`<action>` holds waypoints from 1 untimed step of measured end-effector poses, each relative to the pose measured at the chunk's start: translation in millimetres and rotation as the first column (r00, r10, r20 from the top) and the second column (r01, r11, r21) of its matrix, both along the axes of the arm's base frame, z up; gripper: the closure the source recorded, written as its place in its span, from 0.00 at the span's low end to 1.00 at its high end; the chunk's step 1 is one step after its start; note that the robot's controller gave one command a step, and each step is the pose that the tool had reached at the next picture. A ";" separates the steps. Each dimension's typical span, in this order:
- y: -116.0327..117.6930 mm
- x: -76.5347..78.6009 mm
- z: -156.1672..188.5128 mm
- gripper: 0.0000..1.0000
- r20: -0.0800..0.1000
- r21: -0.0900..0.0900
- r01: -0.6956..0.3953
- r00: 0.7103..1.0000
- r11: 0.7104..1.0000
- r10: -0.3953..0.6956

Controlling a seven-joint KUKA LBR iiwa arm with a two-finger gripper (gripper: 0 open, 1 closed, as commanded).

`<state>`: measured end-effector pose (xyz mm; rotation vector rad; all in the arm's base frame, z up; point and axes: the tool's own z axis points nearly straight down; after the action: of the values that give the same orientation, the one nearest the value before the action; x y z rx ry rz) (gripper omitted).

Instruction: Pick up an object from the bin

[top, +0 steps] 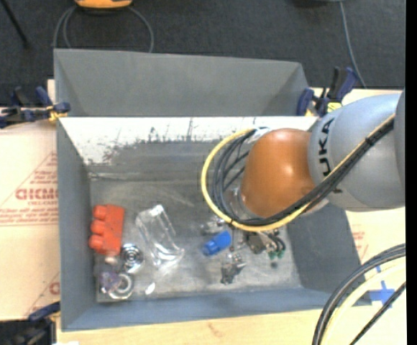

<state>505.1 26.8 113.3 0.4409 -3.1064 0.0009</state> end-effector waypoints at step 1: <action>-24.6 20.1 -35.3 0.00 0.007 0.001 -0.218 0.976 0.976 0.218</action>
Offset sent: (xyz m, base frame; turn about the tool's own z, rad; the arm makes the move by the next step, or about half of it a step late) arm 0.0188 -0.0237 -0.0360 -0.2214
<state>525.2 2.2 77.9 0.7803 -3.0464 0.0010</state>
